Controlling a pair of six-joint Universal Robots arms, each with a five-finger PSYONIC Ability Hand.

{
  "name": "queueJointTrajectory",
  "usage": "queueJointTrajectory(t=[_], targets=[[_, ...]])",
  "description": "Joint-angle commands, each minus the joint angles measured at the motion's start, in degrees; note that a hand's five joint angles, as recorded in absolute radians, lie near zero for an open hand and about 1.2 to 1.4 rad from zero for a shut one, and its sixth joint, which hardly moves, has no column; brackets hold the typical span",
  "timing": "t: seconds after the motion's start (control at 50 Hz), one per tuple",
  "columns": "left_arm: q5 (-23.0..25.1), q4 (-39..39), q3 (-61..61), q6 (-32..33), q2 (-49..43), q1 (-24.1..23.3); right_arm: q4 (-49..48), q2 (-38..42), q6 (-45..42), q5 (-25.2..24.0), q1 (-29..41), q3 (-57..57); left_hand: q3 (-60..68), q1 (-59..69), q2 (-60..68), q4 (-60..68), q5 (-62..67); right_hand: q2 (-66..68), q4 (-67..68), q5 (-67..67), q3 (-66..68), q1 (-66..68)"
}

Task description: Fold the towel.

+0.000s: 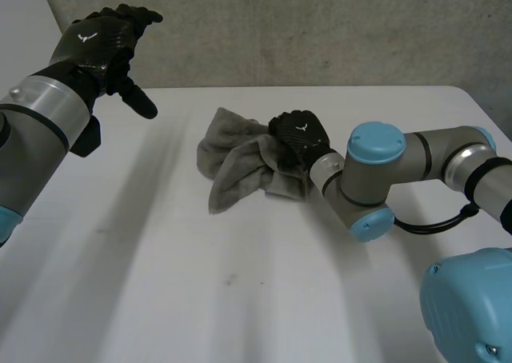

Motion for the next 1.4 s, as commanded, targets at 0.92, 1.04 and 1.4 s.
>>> queueJointTrajectory(t=[0.92,1.04,1.4], targets=[[0.95,6.94,5.98,2.37,-24.13,-7.40,22.90,-55.21,-19.40,-10.22,-5.93,53.43,1.87,1.59,1.97,1.86,0.00,-40.45,-39.75,-37.50,-39.48,-34.89],[3.68,7.03,9.67,10.97,-30.90,-7.49,21.49,-53.55,-6.66,-9.87,-9.63,53.78,1.87,1.59,1.97,1.86,0.00,-40.45,-39.75,-37.50,-39.48,-34.89],[2.89,7.38,17.06,16.79,-38.56,-7.40,16.74,-41.85,0.58,-9.52,-9.02,56.68,2.70,2.42,2.80,2.69,0.84,-40.45,-39.75,-37.50,-39.48,-34.89]])
